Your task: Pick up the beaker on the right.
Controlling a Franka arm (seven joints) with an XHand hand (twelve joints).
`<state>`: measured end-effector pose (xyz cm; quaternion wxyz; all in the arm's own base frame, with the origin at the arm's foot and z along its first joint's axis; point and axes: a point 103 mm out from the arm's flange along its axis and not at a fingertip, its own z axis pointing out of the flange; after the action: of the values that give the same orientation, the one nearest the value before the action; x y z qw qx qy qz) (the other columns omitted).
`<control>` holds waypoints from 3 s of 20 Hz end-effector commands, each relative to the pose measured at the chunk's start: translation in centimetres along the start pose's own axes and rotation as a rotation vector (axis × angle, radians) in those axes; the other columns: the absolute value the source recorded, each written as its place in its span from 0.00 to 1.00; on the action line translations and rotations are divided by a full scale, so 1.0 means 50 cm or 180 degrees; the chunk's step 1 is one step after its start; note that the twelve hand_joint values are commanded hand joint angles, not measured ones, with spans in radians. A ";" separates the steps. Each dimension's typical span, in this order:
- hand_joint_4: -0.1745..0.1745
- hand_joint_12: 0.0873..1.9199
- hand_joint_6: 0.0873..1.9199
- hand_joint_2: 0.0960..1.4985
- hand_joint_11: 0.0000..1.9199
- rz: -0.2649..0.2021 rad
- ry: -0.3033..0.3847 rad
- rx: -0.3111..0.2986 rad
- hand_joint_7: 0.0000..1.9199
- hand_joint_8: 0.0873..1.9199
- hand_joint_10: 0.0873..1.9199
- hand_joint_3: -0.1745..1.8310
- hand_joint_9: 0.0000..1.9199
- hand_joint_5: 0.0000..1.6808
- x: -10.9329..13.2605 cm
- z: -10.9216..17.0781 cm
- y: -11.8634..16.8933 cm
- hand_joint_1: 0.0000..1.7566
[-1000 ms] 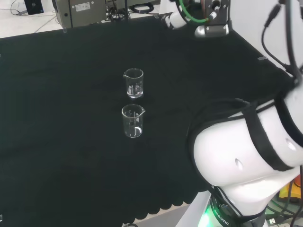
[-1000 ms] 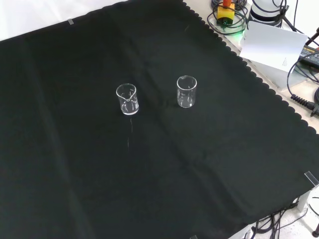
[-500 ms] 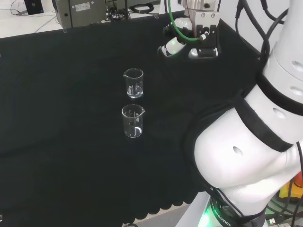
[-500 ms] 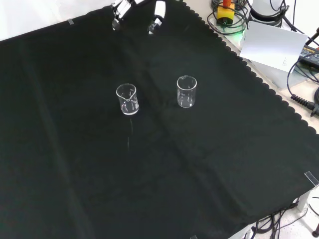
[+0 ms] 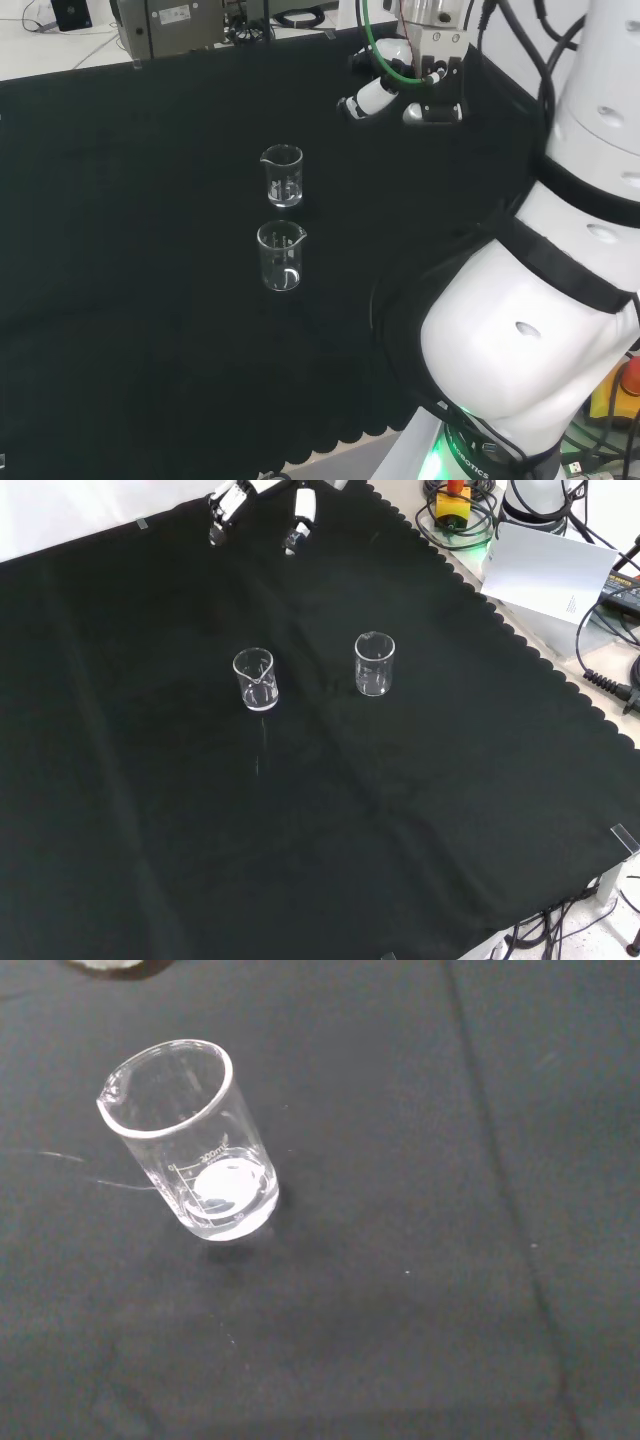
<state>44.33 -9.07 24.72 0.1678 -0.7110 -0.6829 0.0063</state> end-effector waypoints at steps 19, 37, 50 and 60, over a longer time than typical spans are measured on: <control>0.43 0.72 0.00 0.36 0.03 -0.1009 0.0952 -0.0056 0.09 0.29 0.30 0.38 0.18 0.20 0.053 0.303 0.187 0.42; 0.42 0.72 0.00 0.34 0.03 -0.1197 0.1485 -0.0104 0.11 0.29 0.29 0.39 0.19 0.22 0.068 0.338 0.237 0.46; 0.42 0.72 0.00 0.33 0.03 -0.1219 0.1606 -0.0146 0.13 0.30 0.29 0.40 0.21 0.25 0.085 0.369 0.254 0.49; 0.43 0.71 0.00 0.32 0.03 -0.1263 0.1776 -0.0183 0.11 0.30 0.28 0.41 0.19 0.25 0.092 0.383 0.267 0.48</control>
<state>52.87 -0.34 4.60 0.3194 -0.5448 -0.7402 -0.2309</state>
